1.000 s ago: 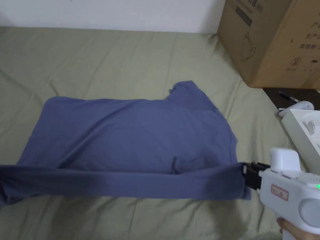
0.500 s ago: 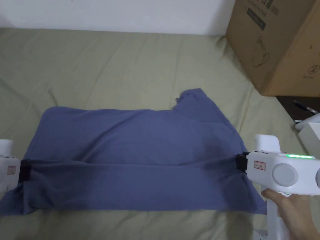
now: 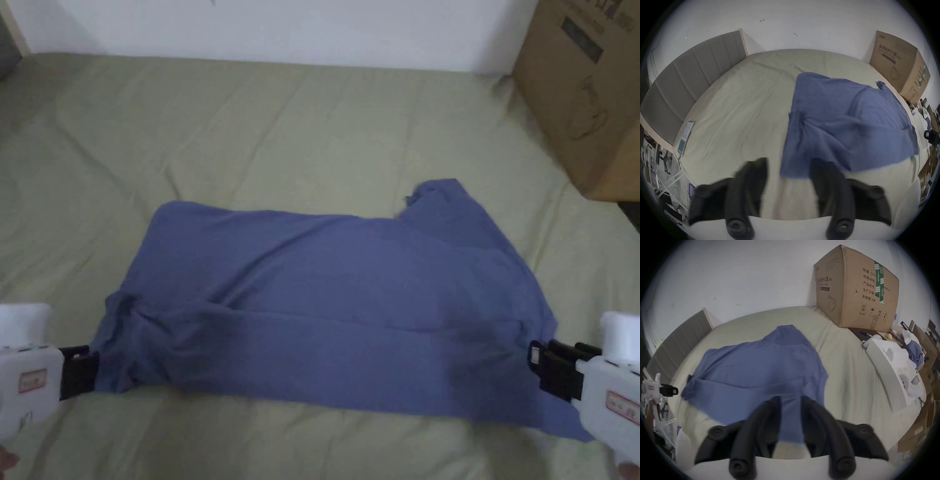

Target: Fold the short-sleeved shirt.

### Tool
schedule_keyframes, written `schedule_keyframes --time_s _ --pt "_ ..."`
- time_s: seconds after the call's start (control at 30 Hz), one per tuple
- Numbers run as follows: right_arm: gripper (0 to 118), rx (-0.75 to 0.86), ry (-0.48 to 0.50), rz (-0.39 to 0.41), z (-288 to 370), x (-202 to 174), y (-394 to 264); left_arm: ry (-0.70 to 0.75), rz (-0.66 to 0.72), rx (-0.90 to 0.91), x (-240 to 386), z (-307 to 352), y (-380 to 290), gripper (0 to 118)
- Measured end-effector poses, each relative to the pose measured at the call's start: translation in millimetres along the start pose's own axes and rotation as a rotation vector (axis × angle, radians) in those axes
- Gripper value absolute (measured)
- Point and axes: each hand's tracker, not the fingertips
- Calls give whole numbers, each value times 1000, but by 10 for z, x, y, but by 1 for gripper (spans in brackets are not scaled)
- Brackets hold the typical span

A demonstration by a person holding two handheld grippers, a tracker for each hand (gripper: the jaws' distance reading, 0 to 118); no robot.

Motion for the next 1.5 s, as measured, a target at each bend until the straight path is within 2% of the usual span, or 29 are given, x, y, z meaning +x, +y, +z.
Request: schedule_keyframes --time_s 0.07,0.23,0.37,0.4,0.47,0.5,0.6,0.67,0.77,0.83,0.87,0.9,0.93,0.97,1.03,1.07,1.1,1.27,1.37,1.43,1.47,1.5 --pt "0 -14 9 -21 88 -58 -125 -57 26 -37 8 57 -175 0" --pt "0 -52 57 -44 185 -183 -385 -43 69 -69 -107 -116 -437 0" --pt "0 -78 38 -27 168 -206 -482 -85 79 -18 -170 -180 -313 3" --pt "0 -84 38 -34 169 -204 -455 -82 85 -14 -176 -219 -251 22" --pt "0 -88 29 -60 170 -187 -456 -93 99 -27 -196 -341 -111 73" --pt "0 -87 28 -61 177 -169 -445 -97 108 -30 -209 -406 -54 91" --pt "0 -86 7 -48 196 -150 -421 -13 112 -34 -122 -580 34 93" --pt "0 -92 -6 -41 178 -116 -439 27 92 -102 -125 -744 58 93" --pt "0 -102 -19 -45 177 -87 -443 15 79 -122 -88 -883 16 88" --pt "0 -108 -29 -53 150 -40 -467 38 56 -102 -86 -850 0 74" --pt "0 -109 -36 -58 139 -27 -478 33 36 -92 -56 -829 1 61" --pt "1 -112 -43 -60 122 -15 -489 31 6 -82 -5 -805 3 40" --pt "8 -115 -53 -58 95 1 -503 39 -40 -78 49 -793 5 19" --pt "23 -121 -79 -53 69 12 -512 55 -100 -72 210 -727 -3 8" --pt "79 -135 -108 -47 12 56 -525 100 -163 -99 289 -765 12 7" --pt "96 -137 -108 -47 -55 129 -557 100 -167 -105 283 -774 24 7" --pt "101 -152 -116 -52 -97 175 -553 91 -149 -102 272 -760 68 7" --pt "100 -142 -138 -88 -370 503 -530 23 -50 -86 68 -578 145 7" --pt "100 -214 -133 -160 -603 613 -461 15 -35 -82 71 -491 178 7" --pt "92 -249 -85 -171 -727 606 -453 16 -40 -81 89 -464 174 6" --pt "84 -262 -114 -159 -753 534 -433 16 -45 -81 98 -452 172 6" --pt "78 -264 -160 -101 -754 452 -419 17 -48 -82 109 -484 164 6"
